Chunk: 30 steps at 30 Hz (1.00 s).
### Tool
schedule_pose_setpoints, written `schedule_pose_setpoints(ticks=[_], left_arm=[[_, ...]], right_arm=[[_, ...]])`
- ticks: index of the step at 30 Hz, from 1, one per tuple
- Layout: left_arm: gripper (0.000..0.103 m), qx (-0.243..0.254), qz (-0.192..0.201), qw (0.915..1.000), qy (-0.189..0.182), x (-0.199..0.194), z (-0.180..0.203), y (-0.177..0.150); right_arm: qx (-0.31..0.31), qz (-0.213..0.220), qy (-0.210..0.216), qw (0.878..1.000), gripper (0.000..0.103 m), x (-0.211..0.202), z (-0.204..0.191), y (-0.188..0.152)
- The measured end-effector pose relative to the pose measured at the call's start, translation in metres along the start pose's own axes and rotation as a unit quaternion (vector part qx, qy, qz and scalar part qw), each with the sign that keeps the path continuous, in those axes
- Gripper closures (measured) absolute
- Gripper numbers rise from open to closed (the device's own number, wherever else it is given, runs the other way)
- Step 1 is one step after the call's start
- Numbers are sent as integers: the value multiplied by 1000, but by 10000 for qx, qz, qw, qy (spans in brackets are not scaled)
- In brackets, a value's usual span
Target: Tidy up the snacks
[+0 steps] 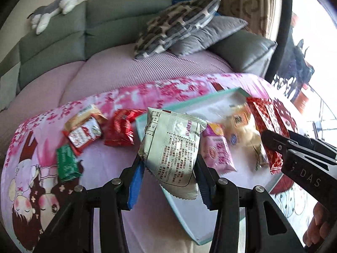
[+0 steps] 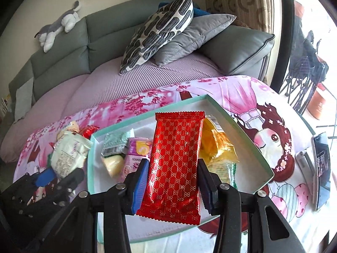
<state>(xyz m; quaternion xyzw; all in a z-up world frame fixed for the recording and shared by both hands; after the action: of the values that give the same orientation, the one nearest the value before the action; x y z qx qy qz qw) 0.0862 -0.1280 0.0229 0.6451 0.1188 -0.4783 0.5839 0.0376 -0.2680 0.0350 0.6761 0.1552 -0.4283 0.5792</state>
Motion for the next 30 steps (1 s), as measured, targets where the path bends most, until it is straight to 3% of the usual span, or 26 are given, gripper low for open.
schedule_pose_setpoints(ticks=[12,30], left_arm=[[54,255,-419,9988,-56,25,20,-13],[53,376,-781,9962,-81,43,27,-23]], right_arm=[[-234,-447,0,9987,55,21,5,-16],[-413,-748,-16,9963,55,38,1,-21]])
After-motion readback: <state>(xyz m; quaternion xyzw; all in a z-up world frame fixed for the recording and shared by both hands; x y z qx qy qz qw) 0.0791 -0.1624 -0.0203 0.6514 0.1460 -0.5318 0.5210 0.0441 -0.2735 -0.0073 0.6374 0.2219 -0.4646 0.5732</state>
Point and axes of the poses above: each gripper's, at about its wrist camera, not at the fingertips, and x roughly the way its jaws point, z to its right, y to its top, the point moved 2 cm from there along x, roughly the way its jaws point, and after that the axes turned 9 degrees about -y, right-handed, at the moved point
